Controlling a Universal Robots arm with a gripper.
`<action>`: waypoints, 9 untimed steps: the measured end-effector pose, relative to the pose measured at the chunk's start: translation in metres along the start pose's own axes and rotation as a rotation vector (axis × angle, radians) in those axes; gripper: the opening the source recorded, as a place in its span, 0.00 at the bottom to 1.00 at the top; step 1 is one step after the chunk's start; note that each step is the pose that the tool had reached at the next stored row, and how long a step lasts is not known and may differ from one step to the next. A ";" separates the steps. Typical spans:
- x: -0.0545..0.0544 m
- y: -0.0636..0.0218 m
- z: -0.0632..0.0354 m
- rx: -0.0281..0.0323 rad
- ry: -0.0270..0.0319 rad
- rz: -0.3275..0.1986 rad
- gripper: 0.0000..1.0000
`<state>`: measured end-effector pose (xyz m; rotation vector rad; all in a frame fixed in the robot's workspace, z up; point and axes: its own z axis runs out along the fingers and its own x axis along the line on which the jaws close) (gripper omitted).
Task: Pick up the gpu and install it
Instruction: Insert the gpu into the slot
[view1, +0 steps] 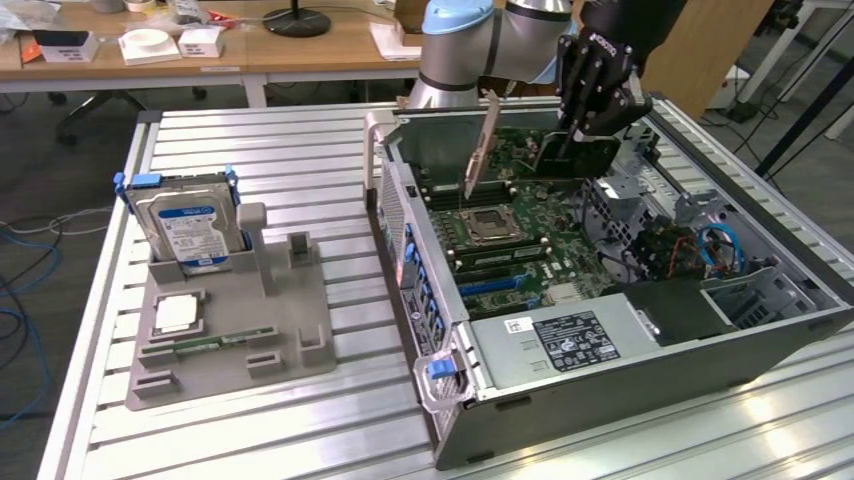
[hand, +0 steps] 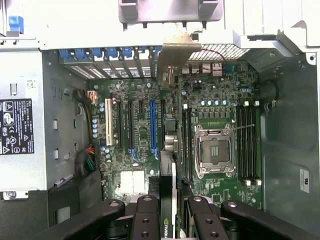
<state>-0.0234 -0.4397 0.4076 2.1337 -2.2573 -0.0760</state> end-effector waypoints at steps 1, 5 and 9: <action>0.000 0.0000 0.0000 0.0000 0.0001 -0.001 0.26; 0.000 -0.0002 0.0000 -0.0001 0.0005 -0.007 0.26; 0.000 -0.0002 0.0000 -0.0001 0.0007 -0.012 0.26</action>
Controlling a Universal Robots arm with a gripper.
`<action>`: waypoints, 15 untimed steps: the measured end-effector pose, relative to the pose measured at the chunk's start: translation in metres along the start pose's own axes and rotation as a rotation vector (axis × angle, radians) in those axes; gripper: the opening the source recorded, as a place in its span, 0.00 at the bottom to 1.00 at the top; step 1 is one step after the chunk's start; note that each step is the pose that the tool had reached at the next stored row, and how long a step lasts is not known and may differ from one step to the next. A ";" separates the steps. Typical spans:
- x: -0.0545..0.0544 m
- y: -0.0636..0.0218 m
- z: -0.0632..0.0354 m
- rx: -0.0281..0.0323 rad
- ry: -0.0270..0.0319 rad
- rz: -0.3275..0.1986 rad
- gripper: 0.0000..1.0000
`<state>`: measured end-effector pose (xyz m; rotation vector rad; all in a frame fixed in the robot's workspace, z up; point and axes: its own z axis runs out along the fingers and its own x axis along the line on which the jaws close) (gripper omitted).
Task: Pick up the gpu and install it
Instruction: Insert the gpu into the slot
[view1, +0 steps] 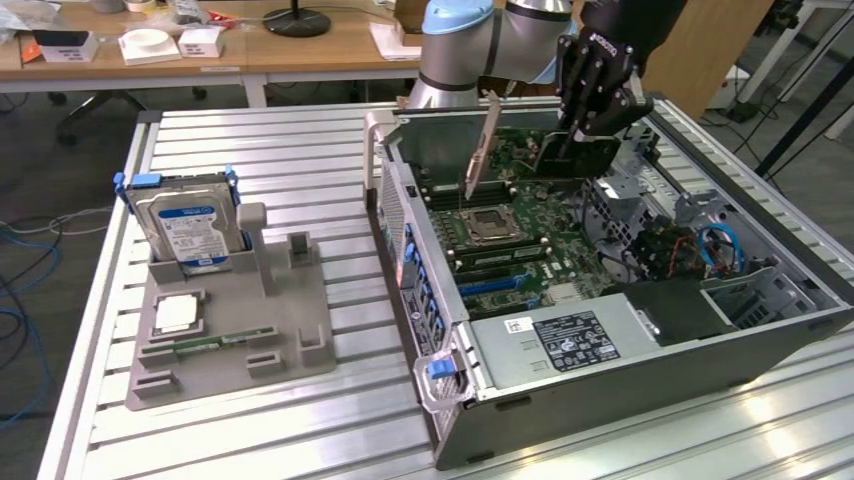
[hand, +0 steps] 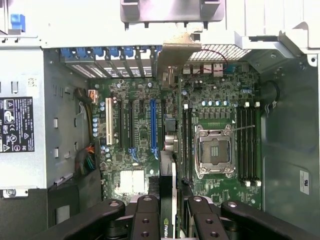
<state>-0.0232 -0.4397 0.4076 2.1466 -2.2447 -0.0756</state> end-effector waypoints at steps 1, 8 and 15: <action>0.000 0.0000 0.0000 0.0000 0.0001 -0.001 0.26; 0.000 -0.0003 0.0000 -0.0001 0.0008 -0.012 0.26; 0.000 -0.0003 0.0000 -0.0004 0.0023 -0.038 0.26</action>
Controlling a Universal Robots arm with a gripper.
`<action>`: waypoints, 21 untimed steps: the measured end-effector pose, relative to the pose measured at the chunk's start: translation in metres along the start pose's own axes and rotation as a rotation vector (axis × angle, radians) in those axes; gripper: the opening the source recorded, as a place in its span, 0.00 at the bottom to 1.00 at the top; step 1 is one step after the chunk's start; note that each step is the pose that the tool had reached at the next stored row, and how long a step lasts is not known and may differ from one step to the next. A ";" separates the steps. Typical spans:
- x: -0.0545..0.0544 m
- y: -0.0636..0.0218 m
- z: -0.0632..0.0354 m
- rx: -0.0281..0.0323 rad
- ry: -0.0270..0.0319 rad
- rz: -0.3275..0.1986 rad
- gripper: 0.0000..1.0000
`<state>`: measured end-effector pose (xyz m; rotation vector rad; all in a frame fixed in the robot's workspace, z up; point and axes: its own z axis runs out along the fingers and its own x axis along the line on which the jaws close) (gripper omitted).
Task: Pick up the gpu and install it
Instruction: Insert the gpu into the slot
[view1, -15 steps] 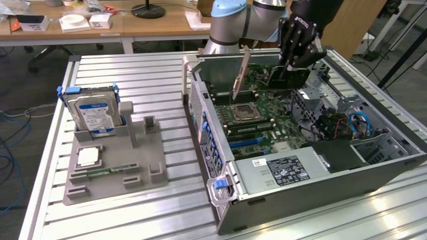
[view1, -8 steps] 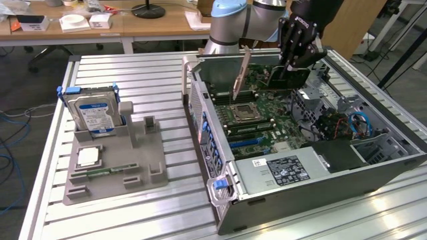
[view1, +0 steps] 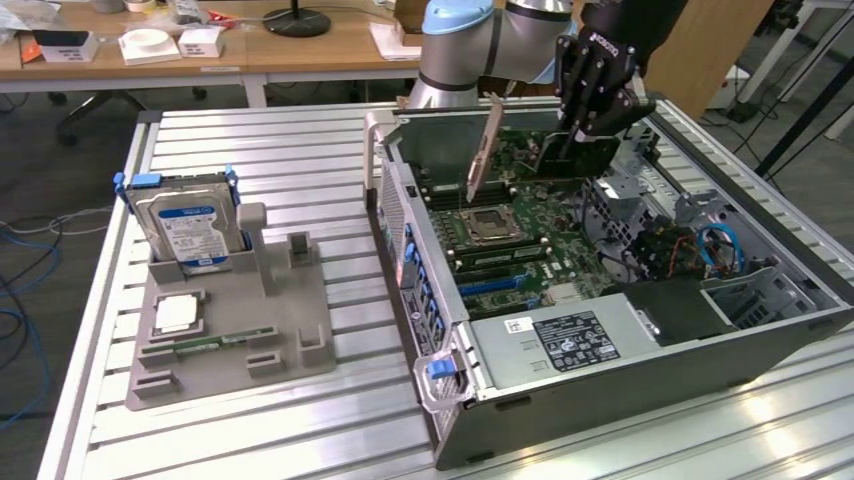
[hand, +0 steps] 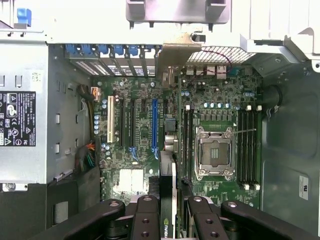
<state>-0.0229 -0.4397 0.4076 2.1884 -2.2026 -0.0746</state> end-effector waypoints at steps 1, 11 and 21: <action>0.000 0.0000 0.0000 0.0000 0.0001 0.000 0.26; 0.000 -0.0003 0.0041 0.0089 -0.0016 0.000 0.26; 0.000 -0.0011 0.0186 0.0220 -0.0018 0.003 0.26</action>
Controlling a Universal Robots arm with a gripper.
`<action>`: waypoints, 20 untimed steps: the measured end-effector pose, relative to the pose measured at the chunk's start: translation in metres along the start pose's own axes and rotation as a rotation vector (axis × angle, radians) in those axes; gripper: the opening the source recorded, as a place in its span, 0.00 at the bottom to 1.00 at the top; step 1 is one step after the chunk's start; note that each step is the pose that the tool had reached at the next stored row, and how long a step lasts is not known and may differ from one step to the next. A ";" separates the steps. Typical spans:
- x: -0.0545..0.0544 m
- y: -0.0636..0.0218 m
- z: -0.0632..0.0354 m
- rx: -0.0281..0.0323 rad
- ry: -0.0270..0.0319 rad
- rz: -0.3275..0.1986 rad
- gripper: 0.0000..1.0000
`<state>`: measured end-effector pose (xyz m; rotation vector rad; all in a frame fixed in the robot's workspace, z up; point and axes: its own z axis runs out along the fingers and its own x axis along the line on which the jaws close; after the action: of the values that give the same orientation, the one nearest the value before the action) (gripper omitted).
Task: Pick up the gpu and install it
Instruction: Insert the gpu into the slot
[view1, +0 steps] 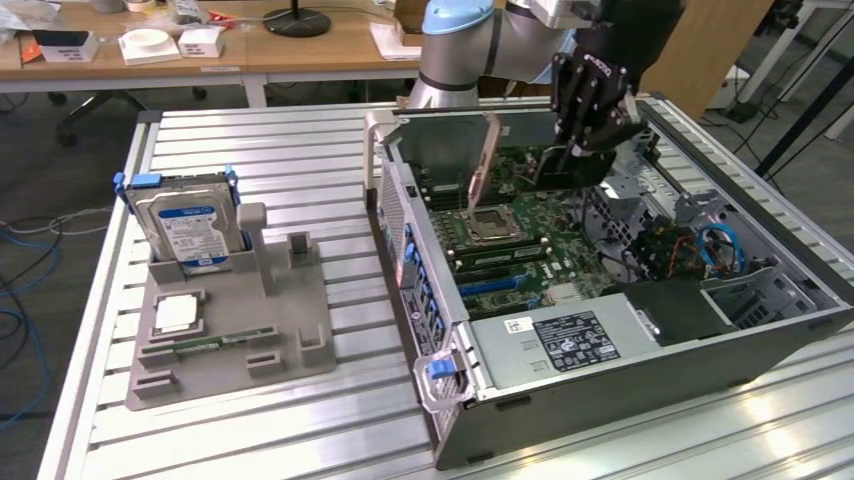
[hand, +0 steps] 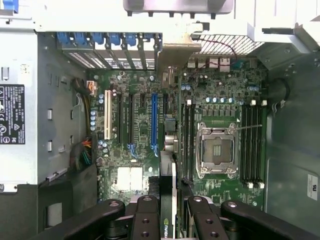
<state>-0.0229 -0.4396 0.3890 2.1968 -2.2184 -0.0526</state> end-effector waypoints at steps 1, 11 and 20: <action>0.000 -0.0001 0.0017 0.0007 -0.0001 0.001 0.26; 0.000 -0.0007 0.0194 0.0042 -0.0005 0.005 0.26; 0.000 -0.0013 0.0357 0.0057 -0.0006 0.006 0.26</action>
<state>-0.0229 -0.4395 0.3533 2.1935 -2.2279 -0.0470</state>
